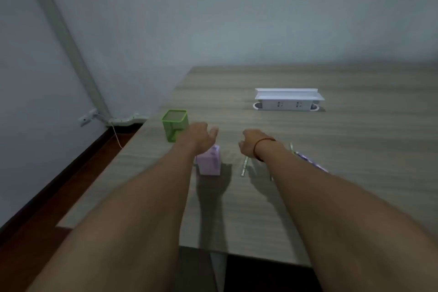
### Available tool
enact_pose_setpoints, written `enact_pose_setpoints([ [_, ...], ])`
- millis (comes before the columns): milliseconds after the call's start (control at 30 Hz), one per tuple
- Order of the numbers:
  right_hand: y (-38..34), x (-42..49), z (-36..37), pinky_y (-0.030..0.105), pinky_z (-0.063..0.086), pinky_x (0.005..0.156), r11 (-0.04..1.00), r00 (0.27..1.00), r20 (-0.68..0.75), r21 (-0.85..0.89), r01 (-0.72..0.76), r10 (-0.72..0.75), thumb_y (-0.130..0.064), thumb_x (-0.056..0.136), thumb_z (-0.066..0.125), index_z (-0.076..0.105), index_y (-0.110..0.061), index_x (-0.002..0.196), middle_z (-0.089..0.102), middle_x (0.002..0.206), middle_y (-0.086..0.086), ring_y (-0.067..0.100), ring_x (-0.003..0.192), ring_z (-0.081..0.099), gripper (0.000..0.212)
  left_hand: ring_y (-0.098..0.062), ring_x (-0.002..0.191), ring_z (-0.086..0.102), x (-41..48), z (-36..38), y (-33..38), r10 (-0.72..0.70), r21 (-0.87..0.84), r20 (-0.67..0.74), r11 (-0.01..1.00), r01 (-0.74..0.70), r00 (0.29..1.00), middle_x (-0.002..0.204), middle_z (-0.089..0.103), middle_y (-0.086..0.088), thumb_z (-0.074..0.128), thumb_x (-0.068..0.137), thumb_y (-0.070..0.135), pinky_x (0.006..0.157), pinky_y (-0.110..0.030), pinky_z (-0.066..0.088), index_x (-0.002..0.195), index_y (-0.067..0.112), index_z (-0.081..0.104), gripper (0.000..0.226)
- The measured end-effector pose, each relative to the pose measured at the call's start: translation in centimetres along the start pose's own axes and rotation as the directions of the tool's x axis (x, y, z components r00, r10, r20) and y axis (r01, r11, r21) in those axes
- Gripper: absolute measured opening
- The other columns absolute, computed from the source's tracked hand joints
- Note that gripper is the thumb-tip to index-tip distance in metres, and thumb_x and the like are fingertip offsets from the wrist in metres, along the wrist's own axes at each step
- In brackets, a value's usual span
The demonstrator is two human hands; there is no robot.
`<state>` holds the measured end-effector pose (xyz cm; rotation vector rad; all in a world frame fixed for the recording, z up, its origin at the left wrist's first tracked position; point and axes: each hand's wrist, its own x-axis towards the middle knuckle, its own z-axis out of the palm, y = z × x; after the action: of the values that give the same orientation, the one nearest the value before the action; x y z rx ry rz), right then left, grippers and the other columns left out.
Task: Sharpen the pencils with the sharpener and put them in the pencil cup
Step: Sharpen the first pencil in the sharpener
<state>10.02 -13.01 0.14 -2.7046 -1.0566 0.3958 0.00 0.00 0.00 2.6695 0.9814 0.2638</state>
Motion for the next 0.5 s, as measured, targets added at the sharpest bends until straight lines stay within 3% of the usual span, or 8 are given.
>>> enact_pose_setpoints([
  [100, 0.3, 0.7, 4.6, 0.041, 0.039, 0.108, 1.0, 1.0, 0.015, -0.012, -0.014, 0.014, -0.024, 0.095, 0.045, 0.048, -0.007, 0.135, 0.047, 0.142, 0.016, 0.034, 0.13, 0.047, 0.043, -0.031, 0.125, 0.05, -0.6, 3.8, -1.5, 0.048, 0.015, -0.006, 0.999, -0.048, 0.999, 0.134, 0.054, -0.015, 0.044, 0.088, 0.061, 0.099, -0.038, 0.042, 0.123, 0.008, 0.057, 0.065],
  [167, 0.5, 0.8, 7.1, 0.039, 0.043, 0.106, 1.0, 1.0, 0.003, -0.006, -0.009, 0.009, -0.021, 0.093, 0.048, 0.053, -0.004, 0.13, 0.051, 0.138, 0.018, 0.033, 0.127, 0.051, 0.04, -0.033, 0.102, 0.061, -0.9, 6.0, -2.6, 0.125, -0.001, -0.088, 0.992, -0.126, 0.988, 0.107, 0.065, -0.016, 0.047, 0.082, 0.062, 0.079, -0.035, 0.047, 0.088, 0.015, 0.061, 0.049],
  [233, 0.6, 0.6, 8.8, 0.038, 0.044, 0.103, 1.0, 1.0, -0.026, 0.002, -0.001, 0.002, -0.014, 0.092, 0.05, 0.054, 0.0, 0.127, 0.053, 0.135, 0.02, 0.034, 0.125, 0.053, 0.037, -0.033, 0.083, 0.06, -1.2, 7.4, -3.3, 0.142, -0.075, -0.147, 0.985, -0.154, 0.979, 0.087, 0.063, -0.014, 0.045, 0.08, 0.054, 0.068, -0.032, 0.042, 0.069, 0.019, 0.05, 0.037],
  [300, 0.3, -0.4, 9.3, 0.037, 0.043, 0.102, 1.0, 0.997, -0.075, 0.0, -0.007, 0.007, -0.004, 0.092, 0.052, 0.054, 0.002, 0.127, 0.054, 0.134, 0.021, 0.034, 0.124, 0.053, 0.036, -0.033, 0.079, 0.059, -1.9, 7.7, -3.2, 0.183, -0.117, -0.19, 0.971, -0.208, 0.964, 0.08, 0.061, -0.013, 0.042, 0.081, 0.047, 0.067, -0.033, 0.042, 0.066, 0.018, 0.046, 0.033],
  [500, -0.3, -5.4, 9.3, 0.033, 0.044, 0.1, 0.999, 0.987, -0.16, -0.048, -0.013, 0.006, 0.002, 0.086, 0.061, 0.051, 0.004, 0.131, 0.051, 0.136, 0.022, 0.033, 0.126, 0.053, 0.046, -0.032, 0.08, 0.057, -6.6, 7.7, -3.6, 0.184, -0.132, -0.201, 0.968, -0.213, 0.962, 0.091, 0.067, -0.021, 0.051, 0.09, 0.033, 0.064, -0.027, 0.033, 0.07, 0.014, 0.052, 0.028],
])
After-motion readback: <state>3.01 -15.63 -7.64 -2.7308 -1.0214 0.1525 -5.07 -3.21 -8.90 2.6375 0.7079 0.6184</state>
